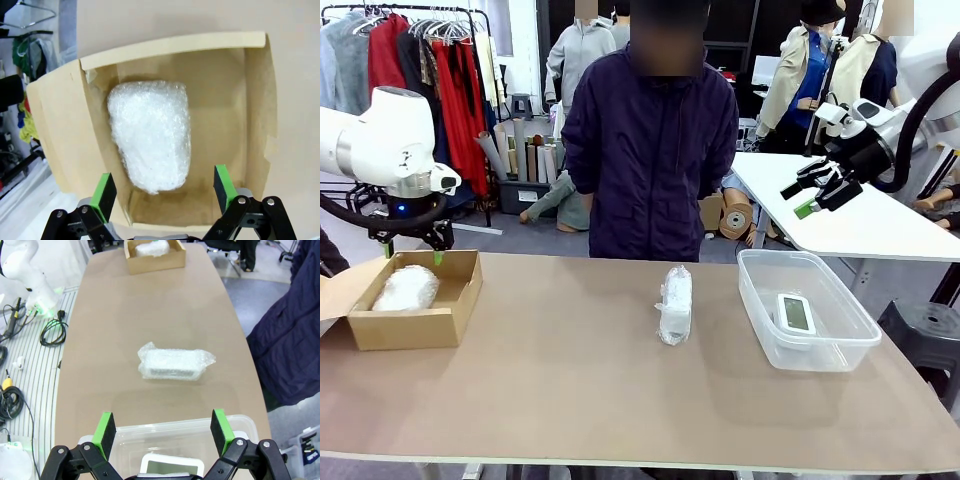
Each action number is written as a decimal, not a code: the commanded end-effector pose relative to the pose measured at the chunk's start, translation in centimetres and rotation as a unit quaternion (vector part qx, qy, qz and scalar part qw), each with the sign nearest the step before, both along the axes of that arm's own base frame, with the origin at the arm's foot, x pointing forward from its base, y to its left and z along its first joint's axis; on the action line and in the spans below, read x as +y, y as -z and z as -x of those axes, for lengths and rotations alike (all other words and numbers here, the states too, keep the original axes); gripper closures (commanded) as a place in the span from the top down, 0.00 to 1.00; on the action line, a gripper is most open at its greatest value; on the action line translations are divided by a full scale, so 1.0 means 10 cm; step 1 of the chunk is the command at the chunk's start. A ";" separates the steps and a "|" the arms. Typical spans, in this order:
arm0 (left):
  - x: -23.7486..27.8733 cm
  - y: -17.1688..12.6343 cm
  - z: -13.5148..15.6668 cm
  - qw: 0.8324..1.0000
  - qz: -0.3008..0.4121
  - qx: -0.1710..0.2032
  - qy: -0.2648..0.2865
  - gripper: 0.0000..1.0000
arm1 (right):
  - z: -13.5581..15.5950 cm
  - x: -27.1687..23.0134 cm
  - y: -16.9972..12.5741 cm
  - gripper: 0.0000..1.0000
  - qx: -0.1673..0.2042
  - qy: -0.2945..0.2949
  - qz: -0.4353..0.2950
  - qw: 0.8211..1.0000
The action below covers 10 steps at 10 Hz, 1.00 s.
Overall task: Separate and place wrapped and unwrapped clocks.
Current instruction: Pick up the Digital clock indicated by the person.
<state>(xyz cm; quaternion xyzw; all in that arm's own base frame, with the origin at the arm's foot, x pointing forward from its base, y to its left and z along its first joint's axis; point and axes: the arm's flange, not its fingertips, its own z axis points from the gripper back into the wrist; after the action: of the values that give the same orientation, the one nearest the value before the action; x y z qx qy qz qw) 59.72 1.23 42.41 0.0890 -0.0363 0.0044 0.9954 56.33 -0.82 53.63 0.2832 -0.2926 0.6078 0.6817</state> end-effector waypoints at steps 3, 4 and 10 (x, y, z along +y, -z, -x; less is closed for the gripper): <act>-0.04 -0.36 0.14 0.971 0.102 0.074 0.202 1.00 | 0.04 0.00 0.02 1.00 -0.011 -0.004 0.010 1.000; -0.15 -0.41 0.23 0.949 0.144 0.079 0.270 1.00 | 0.04 0.00 0.02 1.00 -0.011 -0.004 0.010 1.000; -0.37 -0.97 0.57 0.725 0.150 -0.068 0.668 1.00 | 0.04 0.00 0.02 1.00 -0.011 -0.004 0.010 1.000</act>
<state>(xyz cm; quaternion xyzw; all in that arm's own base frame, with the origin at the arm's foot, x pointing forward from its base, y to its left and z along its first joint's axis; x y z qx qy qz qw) 55.07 -3.65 52.85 -0.0593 -0.1244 -0.6107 0.7798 56.33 -0.84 53.63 0.2831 -0.2926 0.6077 0.6818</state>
